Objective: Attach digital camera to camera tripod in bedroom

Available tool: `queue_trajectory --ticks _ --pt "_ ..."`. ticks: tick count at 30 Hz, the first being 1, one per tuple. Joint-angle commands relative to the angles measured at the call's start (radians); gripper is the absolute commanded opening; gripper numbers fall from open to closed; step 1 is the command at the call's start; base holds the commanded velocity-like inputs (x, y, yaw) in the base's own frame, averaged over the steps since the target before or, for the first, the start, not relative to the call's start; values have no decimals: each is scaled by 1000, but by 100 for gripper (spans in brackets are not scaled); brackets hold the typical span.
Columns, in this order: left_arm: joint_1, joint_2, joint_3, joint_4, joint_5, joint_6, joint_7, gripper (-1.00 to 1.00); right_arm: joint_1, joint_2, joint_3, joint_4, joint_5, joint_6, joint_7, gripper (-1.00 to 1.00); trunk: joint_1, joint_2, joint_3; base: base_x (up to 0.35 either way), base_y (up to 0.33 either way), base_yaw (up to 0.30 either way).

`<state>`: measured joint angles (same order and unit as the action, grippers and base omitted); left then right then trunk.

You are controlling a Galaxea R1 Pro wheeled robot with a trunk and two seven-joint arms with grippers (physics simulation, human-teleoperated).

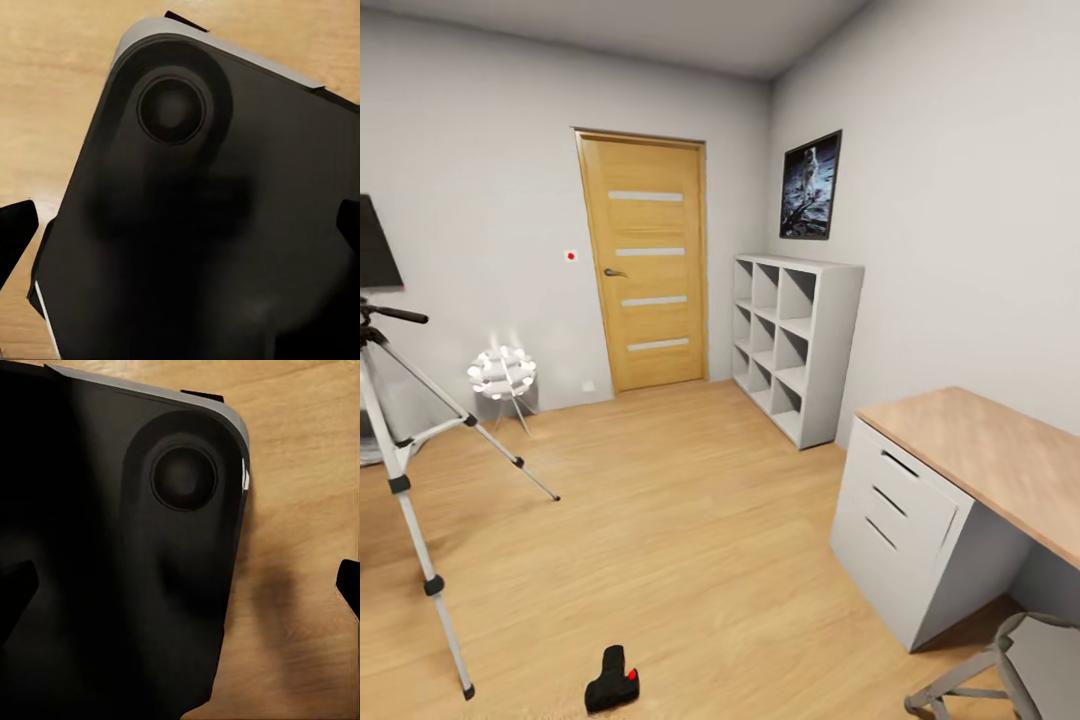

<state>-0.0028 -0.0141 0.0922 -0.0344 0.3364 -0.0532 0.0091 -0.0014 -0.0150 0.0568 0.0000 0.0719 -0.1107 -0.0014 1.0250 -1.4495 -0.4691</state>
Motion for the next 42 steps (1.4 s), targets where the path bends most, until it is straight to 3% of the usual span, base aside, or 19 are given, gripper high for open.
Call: queue_trajectory --ticks 1,11,19,42 --pt "0 0 8 0 1 -3 1 100 0 -1 7 0 7 -2 0 100 0 0 -1 0 0 276" --pt "0 0 11 1 21 -6 2 100 0 -3 11 0 6 0 0 100 0 0 -1 0 0 276" --pt "0 1 9 4 56 -64 2 100 0 -3 11 0 6 0 0 100 0 0 -1 0 0 276" --pt "0 2 8 5 59 -67 0 100 0 -4 11 0 6 0 0 100 0 0 -1 0 0 276"
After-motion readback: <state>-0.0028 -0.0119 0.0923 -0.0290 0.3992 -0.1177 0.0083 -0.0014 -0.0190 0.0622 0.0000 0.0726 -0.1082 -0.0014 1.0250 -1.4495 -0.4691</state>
